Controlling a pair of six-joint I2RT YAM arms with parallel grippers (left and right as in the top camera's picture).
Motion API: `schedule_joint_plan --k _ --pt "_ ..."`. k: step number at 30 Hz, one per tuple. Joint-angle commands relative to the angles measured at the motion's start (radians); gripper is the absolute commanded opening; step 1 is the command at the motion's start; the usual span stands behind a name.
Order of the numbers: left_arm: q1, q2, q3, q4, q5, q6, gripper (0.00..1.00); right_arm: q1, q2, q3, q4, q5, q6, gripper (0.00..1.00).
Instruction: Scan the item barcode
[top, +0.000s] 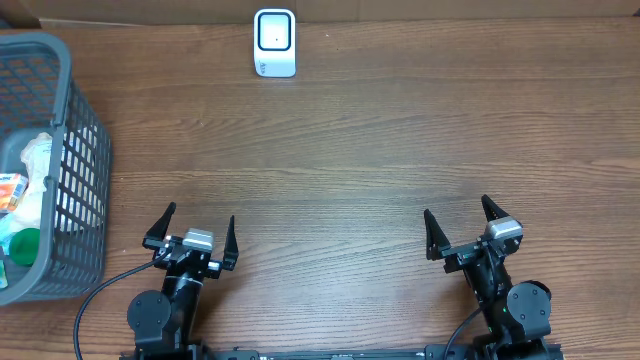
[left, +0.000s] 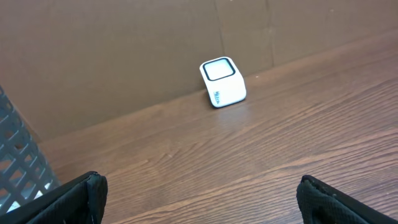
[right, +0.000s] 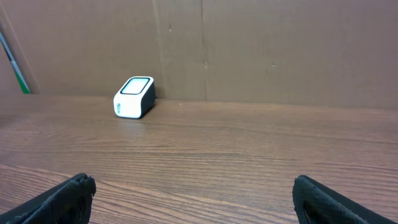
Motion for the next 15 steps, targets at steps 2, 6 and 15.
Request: schedule_joint_plan --k 2,6,15 --pt "-0.003 -0.011 -0.006 0.006 0.016 -0.014 0.99 0.004 -0.010 -0.010 0.005 0.009 0.001 1.00" --pt "-0.003 -0.011 -0.005 0.007 0.047 -0.096 1.00 0.004 -0.010 -0.010 0.005 0.009 0.001 1.00" --pt "-0.002 0.030 0.087 -0.016 0.046 -0.256 1.00 0.004 -0.010 -0.010 0.005 0.009 0.002 1.00"
